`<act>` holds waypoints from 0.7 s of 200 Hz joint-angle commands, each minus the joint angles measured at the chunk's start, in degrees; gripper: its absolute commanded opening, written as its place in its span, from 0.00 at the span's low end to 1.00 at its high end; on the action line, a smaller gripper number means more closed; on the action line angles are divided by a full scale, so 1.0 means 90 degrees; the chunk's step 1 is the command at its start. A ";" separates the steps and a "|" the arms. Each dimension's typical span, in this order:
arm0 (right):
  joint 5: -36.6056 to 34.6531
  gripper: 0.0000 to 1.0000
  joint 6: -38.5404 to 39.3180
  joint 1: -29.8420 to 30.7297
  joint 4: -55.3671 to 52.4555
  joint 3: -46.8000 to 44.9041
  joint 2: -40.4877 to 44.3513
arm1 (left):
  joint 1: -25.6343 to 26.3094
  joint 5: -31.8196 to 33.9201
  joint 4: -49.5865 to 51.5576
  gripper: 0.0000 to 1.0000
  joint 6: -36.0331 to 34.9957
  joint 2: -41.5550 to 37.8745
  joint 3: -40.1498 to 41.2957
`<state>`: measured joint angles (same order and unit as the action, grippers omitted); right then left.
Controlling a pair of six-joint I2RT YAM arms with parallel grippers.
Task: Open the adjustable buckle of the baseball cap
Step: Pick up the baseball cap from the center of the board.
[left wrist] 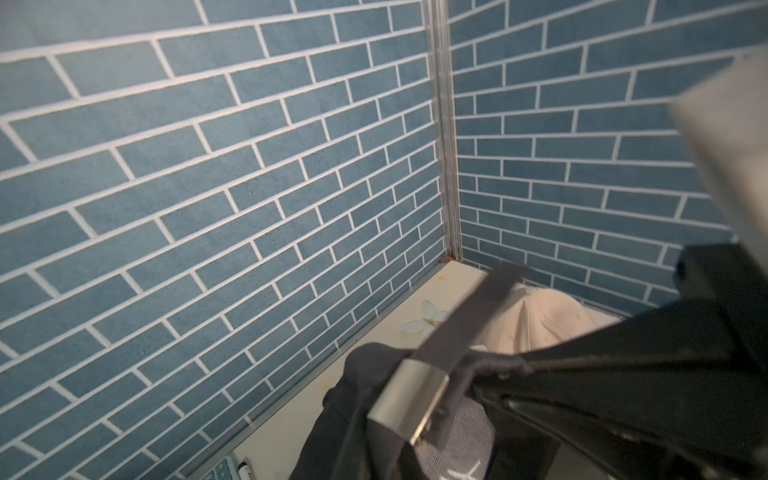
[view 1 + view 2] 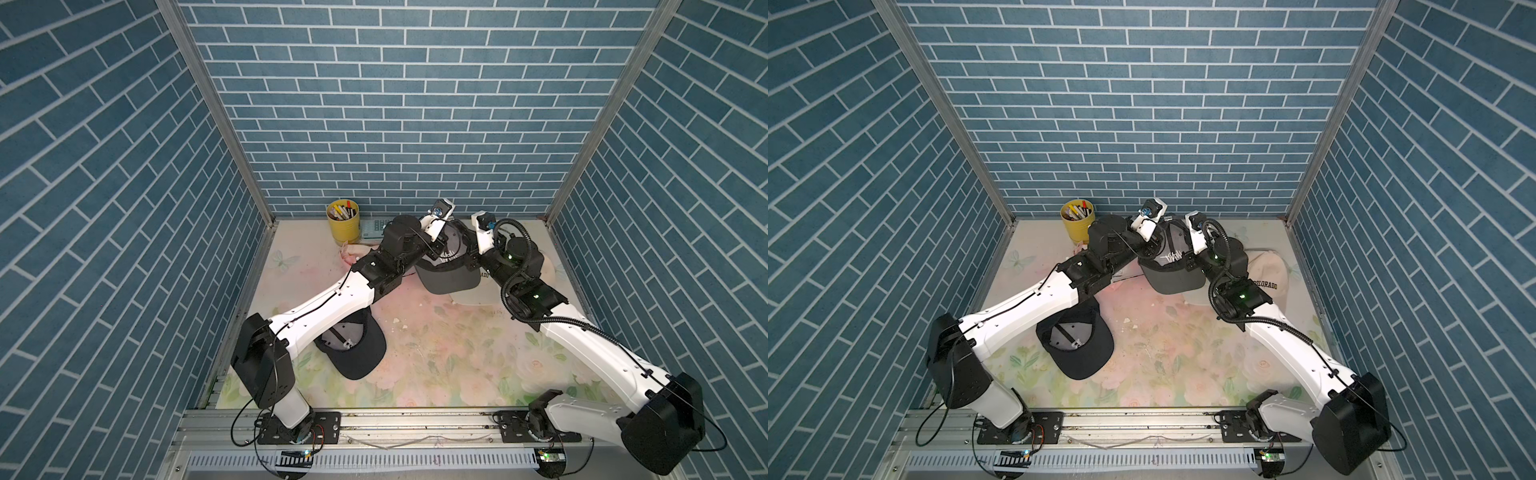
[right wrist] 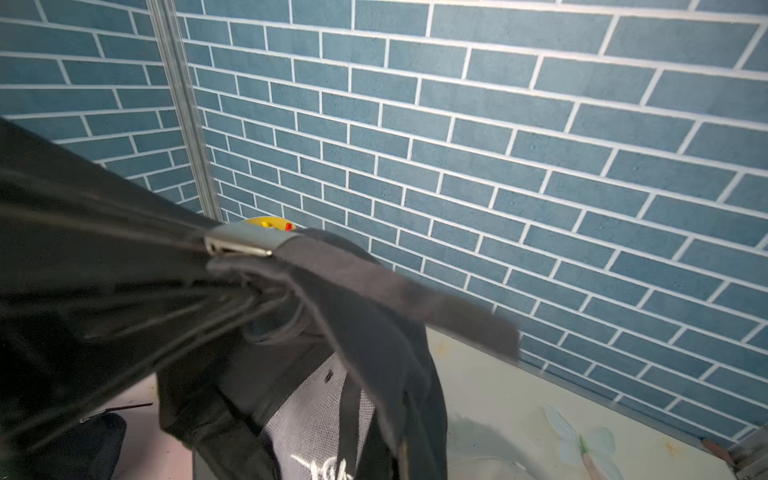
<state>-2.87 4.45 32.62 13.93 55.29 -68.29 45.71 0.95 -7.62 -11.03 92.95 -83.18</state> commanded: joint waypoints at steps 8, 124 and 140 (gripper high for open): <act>-0.0136 0.00 0.0508 0.0012 -0.0055 0.0037 0.0239 | -0.0013 -0.0813 0.0773 0.49 -0.0276 -0.0034 -0.0212; 0.0789 0.00 0.0858 -0.0167 -0.1397 0.0102 0.0555 | -0.1092 -0.4819 0.1234 0.64 -0.0323 -0.0116 -0.0677; 0.0730 0.00 0.0883 -0.0181 -0.1394 0.0084 0.0560 | -0.1090 -0.4910 0.1259 0.65 -0.0328 -0.0040 -0.0761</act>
<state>2.50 9.13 31.27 2.35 55.31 -64.55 36.21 -37.28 3.18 -14.15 91.61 -87.64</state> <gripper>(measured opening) 0.049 0.645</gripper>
